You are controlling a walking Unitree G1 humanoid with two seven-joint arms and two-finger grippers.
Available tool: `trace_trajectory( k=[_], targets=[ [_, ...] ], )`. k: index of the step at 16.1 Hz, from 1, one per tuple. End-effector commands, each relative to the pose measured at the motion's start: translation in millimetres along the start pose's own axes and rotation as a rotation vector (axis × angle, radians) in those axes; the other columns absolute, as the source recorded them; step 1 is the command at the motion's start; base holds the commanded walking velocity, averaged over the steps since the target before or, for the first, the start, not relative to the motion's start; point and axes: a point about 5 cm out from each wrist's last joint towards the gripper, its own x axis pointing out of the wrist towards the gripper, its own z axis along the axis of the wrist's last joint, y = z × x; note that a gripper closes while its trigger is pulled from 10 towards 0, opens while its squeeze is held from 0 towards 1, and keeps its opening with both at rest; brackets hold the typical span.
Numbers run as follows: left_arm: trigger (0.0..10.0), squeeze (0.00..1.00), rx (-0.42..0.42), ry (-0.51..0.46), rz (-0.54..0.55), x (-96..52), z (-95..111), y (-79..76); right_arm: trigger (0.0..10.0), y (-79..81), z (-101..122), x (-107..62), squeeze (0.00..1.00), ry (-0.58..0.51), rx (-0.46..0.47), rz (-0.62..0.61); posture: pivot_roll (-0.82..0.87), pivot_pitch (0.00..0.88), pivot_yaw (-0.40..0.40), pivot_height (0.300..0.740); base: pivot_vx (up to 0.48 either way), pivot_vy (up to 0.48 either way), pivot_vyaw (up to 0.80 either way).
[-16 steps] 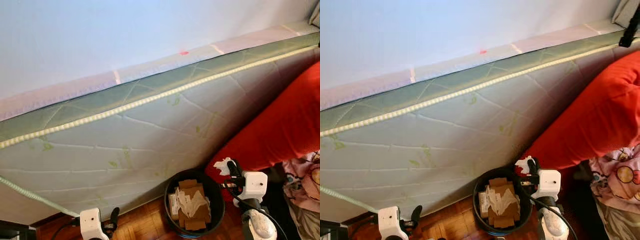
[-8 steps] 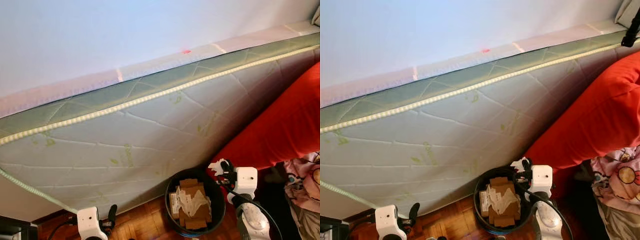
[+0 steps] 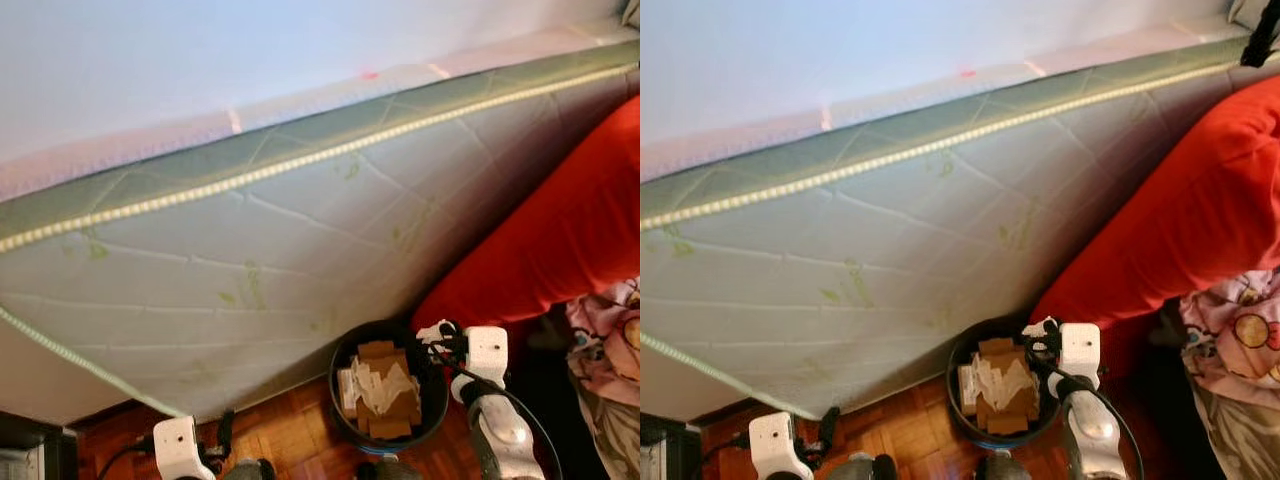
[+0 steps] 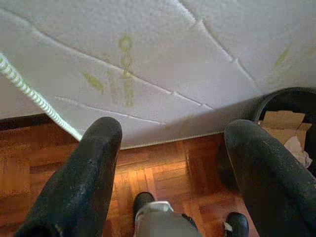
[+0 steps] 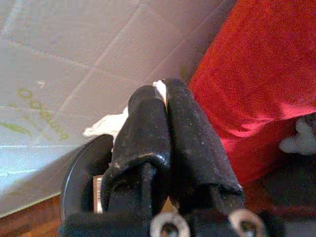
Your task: Clean up the room
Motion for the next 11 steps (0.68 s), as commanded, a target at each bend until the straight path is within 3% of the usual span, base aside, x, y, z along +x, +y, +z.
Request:
trace_trajectory(
  k=[1, 8, 11],
  targets=[
    [10.0, 0.0, -0.006, 0.032, 0.009, -5.6, -6.5, 1.3, 10.0, -0.8, -7.6, -4.1, 0.0, 0.03, -0.01, -0.002, -0.03, 0.237, -0.031, 0.655, 0.0, 0.0, 0.0],
    [10.0, 0.0, -0.01, 0.03, 0.015, -18.6, -7.2, -0.3, 10.0, -1.0, -19.7, 7.2, 0.0, 0.229, 0.041, -0.041, -0.01, 0.304, -0.039, 0.655, 0.0, 0.0, 0.0],
    [10.0, 0.0, -0.019, 0.011, 0.012, -24.0, -1.0, -4.3, 10.0, -5.0, -9.8, 18.3, 0.0, 0.26, 0.061, -0.065, 0.03, 0.355, -0.046, 0.655, 0.0, 0.0, 0.0]
  ],
)
